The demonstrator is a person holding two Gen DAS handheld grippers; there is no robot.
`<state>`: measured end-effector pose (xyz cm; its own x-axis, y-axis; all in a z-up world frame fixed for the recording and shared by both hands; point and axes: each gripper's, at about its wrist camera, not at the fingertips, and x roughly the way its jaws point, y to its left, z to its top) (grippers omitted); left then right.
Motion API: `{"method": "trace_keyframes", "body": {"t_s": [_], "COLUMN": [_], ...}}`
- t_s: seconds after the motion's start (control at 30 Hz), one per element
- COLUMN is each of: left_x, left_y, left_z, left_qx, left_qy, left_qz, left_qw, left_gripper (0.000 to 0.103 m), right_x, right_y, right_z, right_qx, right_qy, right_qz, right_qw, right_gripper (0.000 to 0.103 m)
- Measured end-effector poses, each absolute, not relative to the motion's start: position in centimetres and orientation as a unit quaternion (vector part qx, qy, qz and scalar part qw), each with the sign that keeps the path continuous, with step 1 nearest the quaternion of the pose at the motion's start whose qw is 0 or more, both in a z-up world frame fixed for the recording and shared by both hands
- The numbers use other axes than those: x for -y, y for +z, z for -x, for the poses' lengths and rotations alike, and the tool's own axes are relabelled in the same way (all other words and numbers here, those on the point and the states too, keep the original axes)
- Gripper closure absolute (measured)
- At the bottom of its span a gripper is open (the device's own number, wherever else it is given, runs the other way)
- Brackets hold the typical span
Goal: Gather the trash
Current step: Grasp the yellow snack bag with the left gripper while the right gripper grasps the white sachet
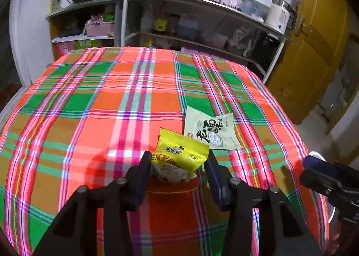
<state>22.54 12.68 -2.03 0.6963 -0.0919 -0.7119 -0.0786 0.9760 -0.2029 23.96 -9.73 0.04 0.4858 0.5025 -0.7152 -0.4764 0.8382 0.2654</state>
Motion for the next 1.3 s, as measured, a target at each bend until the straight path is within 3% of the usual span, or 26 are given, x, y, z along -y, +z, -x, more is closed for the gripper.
{"method": "trace_keyframes", "body": {"t_s": [0.47, 0.97, 1.03, 1.1, 1.17, 1.3], "left_x": [-16.0, -16.7, -16.7, -16.6, -16.6, -16.4], "left_y": [-1.6, -2.0, -2.0, -2.0, -2.0, -1.8], "left_z": [-19.4, -19.3, -19.3, -19.1, -18.9, -18.8], "left_qx": [-0.362, -0.362, -0.363, -0.363, -0.363, -0.363], "left_qy": [0.007, -0.003, -0.001, 0.001, 0.003, 0.005], "left_qz": [0.155, 0.166, 0.166, 0.166, 0.165, 0.162], "left_qw": [0.919, 0.917, 0.917, 0.917, 0.917, 0.917], "left_gripper": [0.054, 0.054, 0.054, 0.054, 0.054, 0.054], "right_x": [2.8, -0.3, -0.6, -0.8, -0.8, -0.5], "right_y": [-1.2, -4.0, -4.0, -4.0, -3.9, -3.7], "right_z": [-30.5, -33.5, -33.2, -33.0, -32.7, -32.1], "right_qx": [-0.410, -0.445, -0.445, -0.444, -0.444, -0.442], "right_qy": [0.328, 0.367, 0.361, 0.354, 0.351, 0.344], "right_qz": [0.048, 0.096, 0.101, 0.109, 0.107, 0.100], "right_qw": [0.850, 0.811, 0.813, 0.816, 0.818, 0.822], "right_gripper": [0.049, 0.048, 0.053, 0.076, 0.084, 0.090]}}
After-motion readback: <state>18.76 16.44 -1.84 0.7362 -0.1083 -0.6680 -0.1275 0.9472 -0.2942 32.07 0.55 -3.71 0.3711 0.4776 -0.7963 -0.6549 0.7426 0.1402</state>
